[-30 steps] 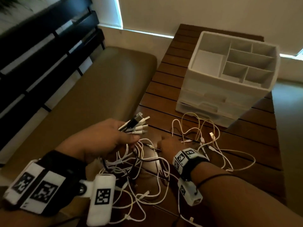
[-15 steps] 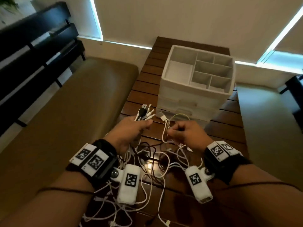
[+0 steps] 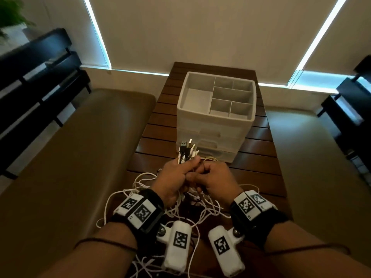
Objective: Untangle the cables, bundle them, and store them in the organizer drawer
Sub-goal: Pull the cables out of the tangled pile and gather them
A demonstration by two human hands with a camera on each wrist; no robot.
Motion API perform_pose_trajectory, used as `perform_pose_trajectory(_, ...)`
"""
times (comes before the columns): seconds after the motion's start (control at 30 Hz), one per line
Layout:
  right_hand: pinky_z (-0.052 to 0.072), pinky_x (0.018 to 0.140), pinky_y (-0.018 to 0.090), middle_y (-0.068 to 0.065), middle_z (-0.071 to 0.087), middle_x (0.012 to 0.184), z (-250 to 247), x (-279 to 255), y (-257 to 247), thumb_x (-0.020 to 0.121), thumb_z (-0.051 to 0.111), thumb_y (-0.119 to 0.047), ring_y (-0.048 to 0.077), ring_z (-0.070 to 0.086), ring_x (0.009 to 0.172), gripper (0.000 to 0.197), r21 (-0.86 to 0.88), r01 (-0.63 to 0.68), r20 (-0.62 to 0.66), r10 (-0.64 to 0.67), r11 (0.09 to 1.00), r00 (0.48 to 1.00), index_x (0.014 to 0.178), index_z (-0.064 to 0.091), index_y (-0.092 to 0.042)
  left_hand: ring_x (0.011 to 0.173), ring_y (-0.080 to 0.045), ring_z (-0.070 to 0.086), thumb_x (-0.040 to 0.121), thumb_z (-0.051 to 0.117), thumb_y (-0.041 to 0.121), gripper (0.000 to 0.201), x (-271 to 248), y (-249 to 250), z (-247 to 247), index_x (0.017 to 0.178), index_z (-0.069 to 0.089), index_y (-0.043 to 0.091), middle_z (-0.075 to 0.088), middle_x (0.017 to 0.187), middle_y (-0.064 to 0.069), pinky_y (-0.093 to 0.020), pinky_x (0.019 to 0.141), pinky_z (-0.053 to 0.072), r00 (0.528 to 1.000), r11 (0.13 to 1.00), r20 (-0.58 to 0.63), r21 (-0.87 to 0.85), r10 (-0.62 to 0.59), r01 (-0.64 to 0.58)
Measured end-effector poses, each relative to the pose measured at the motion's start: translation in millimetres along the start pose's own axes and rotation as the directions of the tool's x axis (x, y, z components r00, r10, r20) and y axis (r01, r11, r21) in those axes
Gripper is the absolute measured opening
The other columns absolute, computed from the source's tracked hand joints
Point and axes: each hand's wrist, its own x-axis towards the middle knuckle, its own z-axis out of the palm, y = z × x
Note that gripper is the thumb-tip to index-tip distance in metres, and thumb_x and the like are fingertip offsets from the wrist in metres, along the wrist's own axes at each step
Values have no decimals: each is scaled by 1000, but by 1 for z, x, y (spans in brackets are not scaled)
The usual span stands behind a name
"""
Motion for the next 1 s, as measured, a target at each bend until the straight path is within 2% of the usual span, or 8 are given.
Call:
perform_pose_trajectory(0.2, 49, 55, 23, 9, 71, 76, 6, -8, 11, 84, 72, -14, 9, 63, 59, 9, -148, -6, 248, 43, 989, 968, 82, 64, -9, 41, -13, 35, 91, 60, 42, 31, 2, 10, -18, 81, 50, 15, 46, 57, 1, -25, 43, 27, 995, 997, -103, -77, -8, 0)
perform_pose_trajectory(0.37, 50, 65, 22, -5, 65, 77, -4, -2, 29, 88, 66, -19, 5, 60, 68, 10, -456, 118, 295, 24, 882, 955, 80, 62, -21, 43, -14, 37, 90, 57, 42, 39, -8, 31, -39, 64, 42, 18, 27, 50, 2, -27, 48, 45, 997, 955, -76, -297, -2, -21)
perform_pose_trajectory(0.47, 50, 62, 21, -4, 65, 72, -23, 11, 32, 90, 63, -13, 0, 60, 61, 10, -462, 91, 213, 11, 882, 977, 80, 61, -16, 38, -9, 29, 81, 67, 40, 32, -29, 60, -54, 69, 44, 22, 31, 48, 6, -21, 38, 29, 995, 997, -66, 37, 73, -70)
perform_pose_trajectory(0.57, 50, 66, 27, -8, 63, 73, -36, 27, 30, 89, 64, -18, 2, 59, 66, 19, -594, 113, 167, -15, 797, 986, 73, 57, -28, 45, -6, 47, 82, 73, 32, 18, -56, 94, -65, 71, 60, 25, 55, 51, 7, -20, 46, 36, 954, 603, -49, 784, 296, -147)
perform_pose_trajectory(0.63, 48, 66, 28, -7, 64, 76, -41, 35, 23, 91, 61, -23, 10, 60, 69, 21, -676, 105, 152, -2, 730, 988, 72, 54, -31, 51, -8, 50, 83, 73, 31, 18, -64, 108, -70, 70, 64, 22, 60, 57, 3, -22, 48, 38, 909, 396, -27, 905, 417, -154)
perform_pose_trajectory(0.77, 44, 66, 26, -4, 66, 78, -37, 41, -2, 93, 59, -24, 11, 60, 71, 12, -690, 161, 209, -19, 705, 978, 83, 63, -25, 57, -15, 52, 86, 69, 32, 13, -63, 101, -66, 78, 67, 23, 62, 66, -1, -26, 52, 37, 858, 513, -136, 843, 495, -162)
perform_pose_trajectory(0.9, 48, 68, 31, -4, 64, 74, -21, 40, -35, 94, 57, -27, 13, 61, 70, 20, -659, 279, 300, -96, 698, 949, 76, 62, -32, 70, -11, 61, 84, 73, 34, 13, -52, 75, -30, 85, 73, 21, 71, 77, 0, -23, 60, 43, 904, 724, -128, 648, 409, -236)
perform_pose_trajectory(1.0, 47, 68, 28, -5, 67, 80, -14, 42, -51, 94, 57, -25, 9, 57, 67, 13, -687, 355, 315, -181, 634, 932, 98, 70, -25, 53, -3, 57, 78, 79, 26, 12, -38, 60, -14, 72, 71, 21, 65, 57, 7, -17, 50, 41, 937, 766, -132, 618, 323, -176)
